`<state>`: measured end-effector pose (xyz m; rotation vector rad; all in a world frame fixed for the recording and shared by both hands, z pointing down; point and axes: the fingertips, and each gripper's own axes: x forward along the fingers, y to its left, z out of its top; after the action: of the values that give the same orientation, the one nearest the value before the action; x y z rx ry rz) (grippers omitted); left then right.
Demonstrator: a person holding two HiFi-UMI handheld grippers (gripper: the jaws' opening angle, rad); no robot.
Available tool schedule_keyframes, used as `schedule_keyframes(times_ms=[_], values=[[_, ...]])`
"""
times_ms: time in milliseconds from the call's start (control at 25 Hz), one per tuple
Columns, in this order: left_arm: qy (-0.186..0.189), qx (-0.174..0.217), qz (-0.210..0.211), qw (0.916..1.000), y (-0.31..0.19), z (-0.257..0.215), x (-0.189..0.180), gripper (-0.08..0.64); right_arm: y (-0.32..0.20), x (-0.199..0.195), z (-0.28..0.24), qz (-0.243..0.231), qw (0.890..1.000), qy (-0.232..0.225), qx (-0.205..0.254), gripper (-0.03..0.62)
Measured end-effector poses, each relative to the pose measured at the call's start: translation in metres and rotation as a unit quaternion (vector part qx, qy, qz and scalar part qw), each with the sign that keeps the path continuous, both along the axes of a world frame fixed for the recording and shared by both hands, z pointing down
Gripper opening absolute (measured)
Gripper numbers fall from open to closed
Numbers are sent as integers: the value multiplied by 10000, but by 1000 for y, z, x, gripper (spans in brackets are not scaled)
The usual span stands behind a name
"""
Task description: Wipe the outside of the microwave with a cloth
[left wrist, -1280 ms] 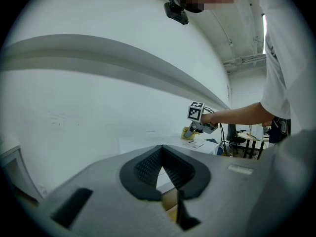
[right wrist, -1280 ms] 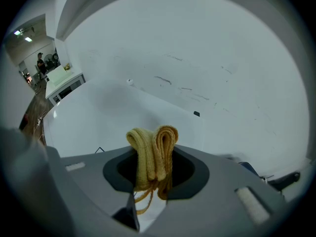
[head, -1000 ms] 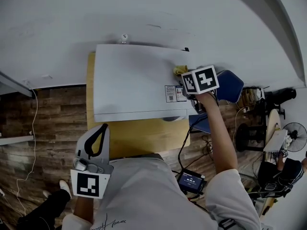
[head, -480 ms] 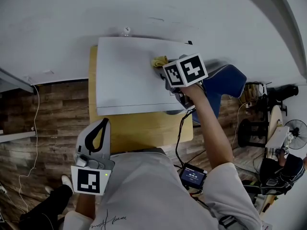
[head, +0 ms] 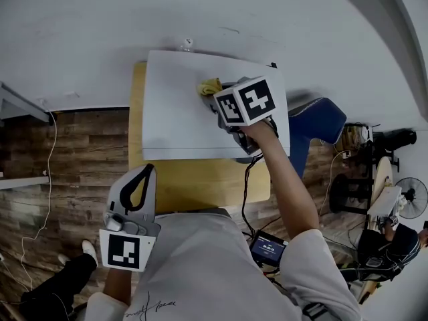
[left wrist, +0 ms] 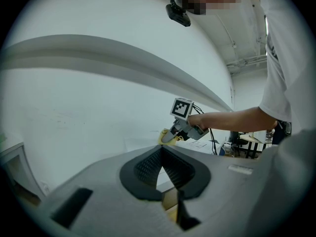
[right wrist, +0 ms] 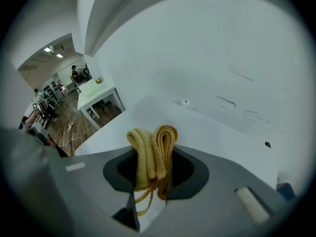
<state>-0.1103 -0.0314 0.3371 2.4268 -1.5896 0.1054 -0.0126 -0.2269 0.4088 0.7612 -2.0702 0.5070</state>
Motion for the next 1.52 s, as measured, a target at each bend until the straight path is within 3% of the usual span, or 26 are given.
schedule_keyframes(times_ms=[1040,1280,1520], values=[[65,-119,-489,9987,9,7,-25,-5,28,-138,0,-1230,9906,-572,-184,123],[59,-160,-458,9988,8,6,-22,-5,44,-151,-14,-1433,9813,-1157,-553,123],[-121,-64,-361,9993,2,6,-24,-5,38,-125,-29,-1440,9834,-1060,-301,123]])
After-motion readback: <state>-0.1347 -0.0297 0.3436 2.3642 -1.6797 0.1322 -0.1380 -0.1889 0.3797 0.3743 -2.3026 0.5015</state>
